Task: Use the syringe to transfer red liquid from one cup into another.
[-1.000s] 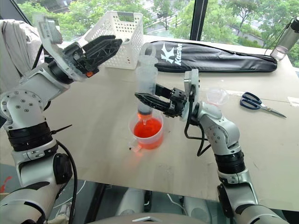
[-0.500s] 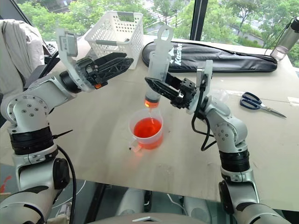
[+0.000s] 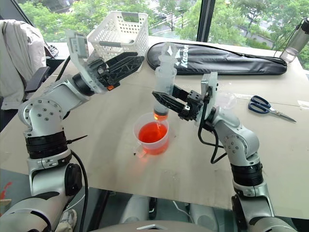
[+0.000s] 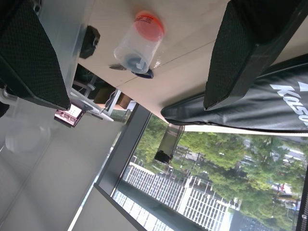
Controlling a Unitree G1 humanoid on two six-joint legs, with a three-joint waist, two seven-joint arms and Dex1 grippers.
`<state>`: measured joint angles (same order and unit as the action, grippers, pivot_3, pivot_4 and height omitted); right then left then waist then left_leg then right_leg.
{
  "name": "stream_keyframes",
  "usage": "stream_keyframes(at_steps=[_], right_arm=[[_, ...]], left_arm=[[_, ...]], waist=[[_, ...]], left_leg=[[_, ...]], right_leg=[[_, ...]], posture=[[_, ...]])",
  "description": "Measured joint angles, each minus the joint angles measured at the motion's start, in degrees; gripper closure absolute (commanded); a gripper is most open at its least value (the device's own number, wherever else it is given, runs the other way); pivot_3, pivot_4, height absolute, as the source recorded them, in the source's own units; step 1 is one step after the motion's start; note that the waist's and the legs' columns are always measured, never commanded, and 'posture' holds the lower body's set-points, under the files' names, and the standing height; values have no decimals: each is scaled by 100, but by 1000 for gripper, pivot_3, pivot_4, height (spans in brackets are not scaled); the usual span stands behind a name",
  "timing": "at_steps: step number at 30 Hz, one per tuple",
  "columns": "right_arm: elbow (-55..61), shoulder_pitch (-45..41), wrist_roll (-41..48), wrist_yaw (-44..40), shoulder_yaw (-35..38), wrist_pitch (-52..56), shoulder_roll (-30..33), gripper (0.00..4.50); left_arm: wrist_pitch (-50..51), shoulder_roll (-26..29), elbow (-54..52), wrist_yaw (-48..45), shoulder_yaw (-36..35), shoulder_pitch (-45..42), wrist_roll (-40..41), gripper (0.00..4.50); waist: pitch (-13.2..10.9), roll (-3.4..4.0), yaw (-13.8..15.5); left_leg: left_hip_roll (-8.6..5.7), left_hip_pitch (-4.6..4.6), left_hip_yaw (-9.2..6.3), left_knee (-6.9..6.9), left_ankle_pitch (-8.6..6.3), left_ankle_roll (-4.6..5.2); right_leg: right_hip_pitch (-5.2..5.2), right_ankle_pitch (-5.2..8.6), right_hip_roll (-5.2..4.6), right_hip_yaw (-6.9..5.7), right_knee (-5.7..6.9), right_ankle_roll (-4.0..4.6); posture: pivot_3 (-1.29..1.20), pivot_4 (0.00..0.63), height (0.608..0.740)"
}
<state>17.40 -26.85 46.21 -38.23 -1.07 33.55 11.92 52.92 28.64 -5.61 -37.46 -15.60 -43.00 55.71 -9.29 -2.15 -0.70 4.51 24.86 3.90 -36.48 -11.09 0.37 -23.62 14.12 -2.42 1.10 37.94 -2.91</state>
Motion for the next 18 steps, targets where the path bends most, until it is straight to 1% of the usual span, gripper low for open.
stream_keyframes(at_steps=[1, 3, 6, 8, 10, 11, 12, 13, 14, 15, 18], right_arm=[[2, -17, 106, 62, 37, 23, -65, 2988], [9, -214, 709, 464, 368, 225, -260, 2988], [66, -581, 1445, 995, 874, 365, -305, 2988], [73, -798, 1720, 1253, 1114, 402, -184, 2988], [70, -1006, 1802, 1396, 1370, 414, 184, 2988], [55, -1069, 1797, 1414, 1466, 416, 378, 2988], [-13, -1164, 1693, 1416, 1584, 389, 702, 2988], [-107, -1246, 1550, 1425, 1707, 362, 874, 2988], [-123, -1246, 1484, 1405, 1717, 334, 911, 2988], [-358, -1270, 1074, 1345, 1659, 201, 1280, 2988], [-887, -1310, 299, 1278, 1666, -135, 1698, 2988]], left_arm=[[0, 0, 0, -4, 15, 0, 0, 0], [0, -2, 15, -7, 38, -2, -1, 0], [-3, -51, 94, 12, 36, -40, 1, 0], [-2, -114, 184, 20, 39, -145, 3, 0], [-2, -156, 204, -5, 72, -262, 3, 0], [-2, -168, 225, -22, 102, -323, -2, 0], [-16, -193, 258, -63, 182, -407, -35, 0], [-55, -216, 292, -113, 254, -440, -53, 0], [-75, -236, 313, -121, 271, -450, -76, 0], [-198, -381, 502, -154, 401, -606, -236, 0], [-486, -500, 777, -311, 662, -879, -548, 0]], waist=[[0, 0, -3], [0, 1, -13], [0, 1, -1], [-1, 0, 25], [-1, 0, 33], [-1, 0, 36], [-1, 0, 32], [-1, 0, 30], [-1, 0, 1], [-7, 9, 0], [-7, 9, 7]], left_leg=[[0, -1, 0, 0, 0, 0], [1, -1, -1, 0, 0, 0], [1, 0, -2, 0, 0, 0], [0, 4, -2, 0, 0, 0], [-3, 6, 0, -1, 0, 0], [-5, 8, 1, -1, 0, 1], [-5, 7, 1, 0, -1, 1], [-5, 7, 2, 0, 0, 1], [-4, 2, 0, 4, 0, 1], [-5, 3, -1, 5, 0, 1], [-7, 3, 3, 4, 0, 1]], right_leg=[[0, 0, 0, 0, 1, 0], [0, 0, 0, 0, 2, 0], [0, 0, 0, -2, 1, 0], [0, 0, -1, -3, -2, 0], [0, 0, -4, -1, -8, 0], [0, 0, -5, -1, -9, 0], [0, 0, -5, 0, -10, 0], [0, 0, -5, 0, -9, 0], [0, 0, -3, -1, -7, 0], [-3, 0, -2, -1, -3, 0], [-3, 0, -3, 3, -7, 0]], posture=[[0, 150, 724], [0, 150, 724], [0, 150, 724], [0, 150, 724], [0, 150, 724], [0, 150, 724], [0, 150, 724], [0, 150, 724], [0, 150, 724], [0, 150, 724], [0, 150, 724]])
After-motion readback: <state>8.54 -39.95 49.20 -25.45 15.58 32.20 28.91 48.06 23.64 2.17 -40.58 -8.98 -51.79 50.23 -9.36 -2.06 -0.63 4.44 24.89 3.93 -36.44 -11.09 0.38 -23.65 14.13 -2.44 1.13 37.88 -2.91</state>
